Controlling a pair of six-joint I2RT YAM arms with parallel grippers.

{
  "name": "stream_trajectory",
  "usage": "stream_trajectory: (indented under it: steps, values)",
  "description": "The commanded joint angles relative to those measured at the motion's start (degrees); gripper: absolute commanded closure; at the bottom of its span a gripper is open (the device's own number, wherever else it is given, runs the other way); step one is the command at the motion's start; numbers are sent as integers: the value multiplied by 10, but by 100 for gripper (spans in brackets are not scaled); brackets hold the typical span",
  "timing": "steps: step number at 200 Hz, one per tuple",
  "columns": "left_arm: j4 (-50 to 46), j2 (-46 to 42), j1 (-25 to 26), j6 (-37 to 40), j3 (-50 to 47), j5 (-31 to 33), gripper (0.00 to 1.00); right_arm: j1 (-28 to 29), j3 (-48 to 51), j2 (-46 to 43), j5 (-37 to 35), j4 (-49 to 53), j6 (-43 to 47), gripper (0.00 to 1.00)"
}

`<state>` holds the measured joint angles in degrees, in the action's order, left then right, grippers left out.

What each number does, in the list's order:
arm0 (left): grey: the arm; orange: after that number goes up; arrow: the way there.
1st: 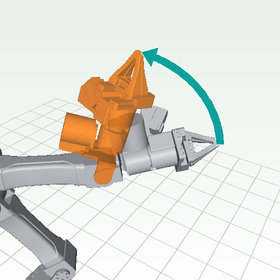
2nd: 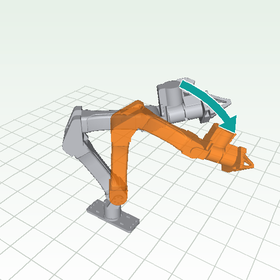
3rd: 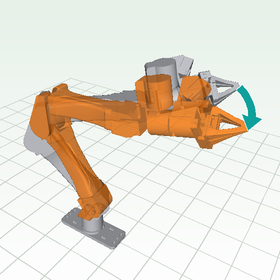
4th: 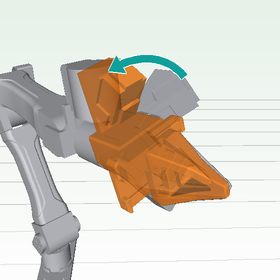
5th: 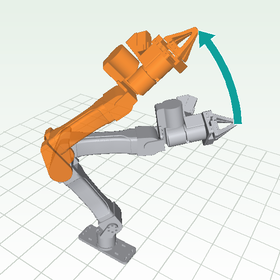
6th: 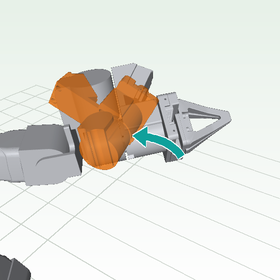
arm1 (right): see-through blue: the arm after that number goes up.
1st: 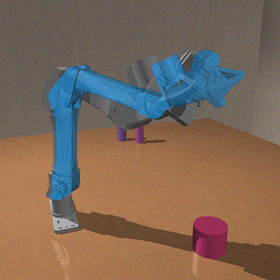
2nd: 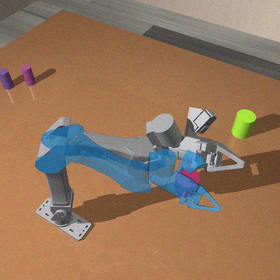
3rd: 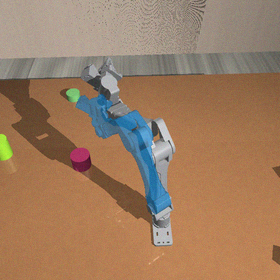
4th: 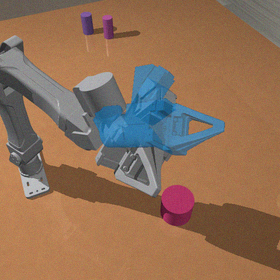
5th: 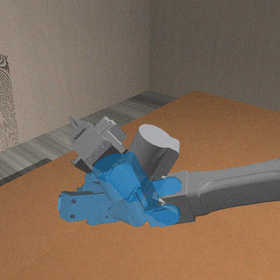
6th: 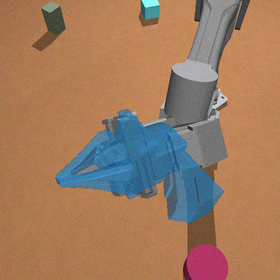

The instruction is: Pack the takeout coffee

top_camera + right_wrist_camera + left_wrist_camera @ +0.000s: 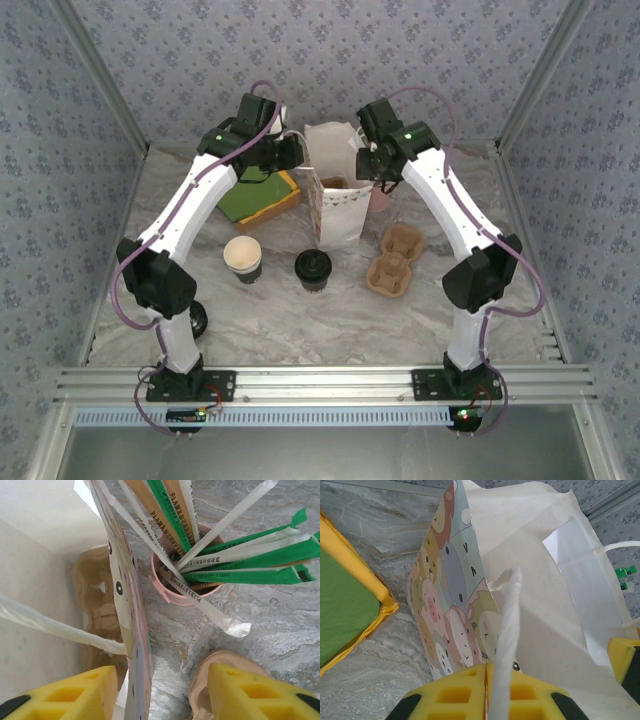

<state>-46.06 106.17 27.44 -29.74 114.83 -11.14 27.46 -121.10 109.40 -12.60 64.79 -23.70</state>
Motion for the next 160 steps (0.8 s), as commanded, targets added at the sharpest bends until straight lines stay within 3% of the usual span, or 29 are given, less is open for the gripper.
stream_trajectory:
  steps: [1,36,58,83,160]
  values:
    - [-4,-24,-1,14,1,-5,91,0,-3,15,8,5,14,55]
    - [-10,-29,-10,20,-13,2,92,13,-37,31,20,3,27,86]
    - [0,-39,-24,17,-39,0,92,36,-59,35,22,3,31,97]
    - [-2,-38,-29,17,-34,-10,94,48,-77,40,10,12,27,98]
    - [-51,-8,-25,28,109,-8,95,39,-70,18,3,12,6,100]
